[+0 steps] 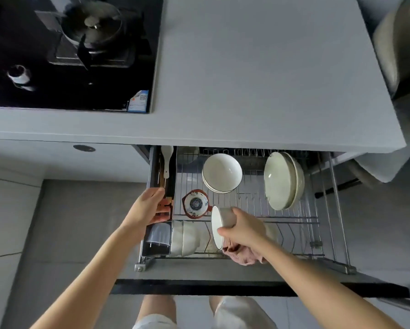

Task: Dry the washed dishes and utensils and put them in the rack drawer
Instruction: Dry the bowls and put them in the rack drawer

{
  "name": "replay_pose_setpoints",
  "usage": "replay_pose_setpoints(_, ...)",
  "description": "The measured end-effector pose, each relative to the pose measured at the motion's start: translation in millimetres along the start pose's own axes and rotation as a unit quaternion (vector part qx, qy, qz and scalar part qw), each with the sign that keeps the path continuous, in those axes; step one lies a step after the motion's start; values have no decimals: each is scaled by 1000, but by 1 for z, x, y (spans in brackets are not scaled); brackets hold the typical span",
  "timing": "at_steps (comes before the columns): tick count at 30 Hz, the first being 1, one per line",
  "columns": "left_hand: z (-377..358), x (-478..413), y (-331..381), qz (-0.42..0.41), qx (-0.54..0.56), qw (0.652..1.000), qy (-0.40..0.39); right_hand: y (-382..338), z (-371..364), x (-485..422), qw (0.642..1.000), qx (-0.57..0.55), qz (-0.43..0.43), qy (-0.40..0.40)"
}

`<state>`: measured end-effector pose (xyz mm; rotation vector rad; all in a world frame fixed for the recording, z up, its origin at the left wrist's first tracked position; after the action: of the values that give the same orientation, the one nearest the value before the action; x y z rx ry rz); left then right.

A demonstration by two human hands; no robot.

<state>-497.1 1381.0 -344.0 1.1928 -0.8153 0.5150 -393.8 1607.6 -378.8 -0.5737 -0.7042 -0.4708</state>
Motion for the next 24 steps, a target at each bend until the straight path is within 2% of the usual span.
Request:
replay_pose_setpoints(7,55,9,-47,35,62,993,95,-4,-89,-53,997,28,-43,-53)
replay_pose_setpoints(16,86,3,-78,64,95,985,130,-5,-131,-82,992,36,-93,-81)
replay_pose_setpoints(24,92,4,-96,78,110,981,141,-13,-144,-87,990,51,-78,-103)
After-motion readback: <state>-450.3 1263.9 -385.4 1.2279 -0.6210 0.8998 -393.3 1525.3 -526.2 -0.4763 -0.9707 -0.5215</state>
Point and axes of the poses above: each hand's wrist, its own x-axis away from the middle knuckle, its own z-axis out of the back of the hand, y = z × x, the point moved 9 cm from there along -x, towards the middle knuckle, and after that the axes turned 1 degree about z, right-handed, at the moved point
